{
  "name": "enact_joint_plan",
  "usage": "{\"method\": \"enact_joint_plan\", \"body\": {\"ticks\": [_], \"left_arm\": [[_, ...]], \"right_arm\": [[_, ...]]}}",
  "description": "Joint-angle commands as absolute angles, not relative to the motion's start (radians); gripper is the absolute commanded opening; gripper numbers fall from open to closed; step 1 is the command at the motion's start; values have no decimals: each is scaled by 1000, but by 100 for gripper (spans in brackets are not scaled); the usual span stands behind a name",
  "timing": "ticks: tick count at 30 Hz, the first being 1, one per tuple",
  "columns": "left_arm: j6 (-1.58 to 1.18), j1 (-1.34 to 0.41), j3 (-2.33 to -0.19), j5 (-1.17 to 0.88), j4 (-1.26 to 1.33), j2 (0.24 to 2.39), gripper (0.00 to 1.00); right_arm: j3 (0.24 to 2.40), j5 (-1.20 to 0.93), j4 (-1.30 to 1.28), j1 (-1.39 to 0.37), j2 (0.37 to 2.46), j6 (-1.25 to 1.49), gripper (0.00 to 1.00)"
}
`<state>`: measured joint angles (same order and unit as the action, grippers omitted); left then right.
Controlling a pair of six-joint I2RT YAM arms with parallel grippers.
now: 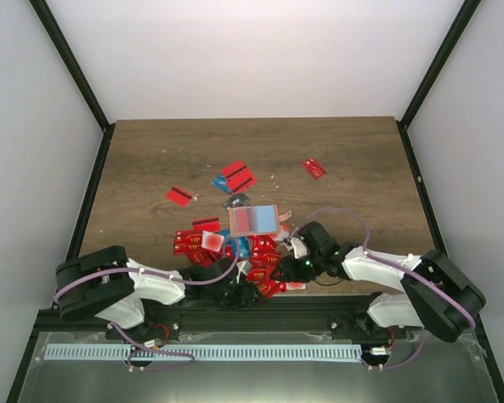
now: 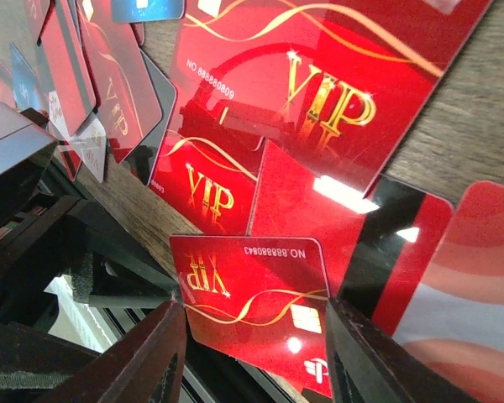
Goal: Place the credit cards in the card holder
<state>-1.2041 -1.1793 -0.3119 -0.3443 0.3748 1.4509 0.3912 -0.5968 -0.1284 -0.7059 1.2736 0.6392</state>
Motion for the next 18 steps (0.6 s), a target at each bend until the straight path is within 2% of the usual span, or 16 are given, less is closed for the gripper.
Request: {"method": "enact_joint_plan", "body": {"ticks": [1,18], "left_arm": [[-1223,-1176,-300,-270,404,1499,58],[-1248,-1177,-265,-210,486,1517,53]], "right_arm": [[372,-601,-135,-728,1292,626,48],[371,-633,-111,-754,1307,641,48]]}}
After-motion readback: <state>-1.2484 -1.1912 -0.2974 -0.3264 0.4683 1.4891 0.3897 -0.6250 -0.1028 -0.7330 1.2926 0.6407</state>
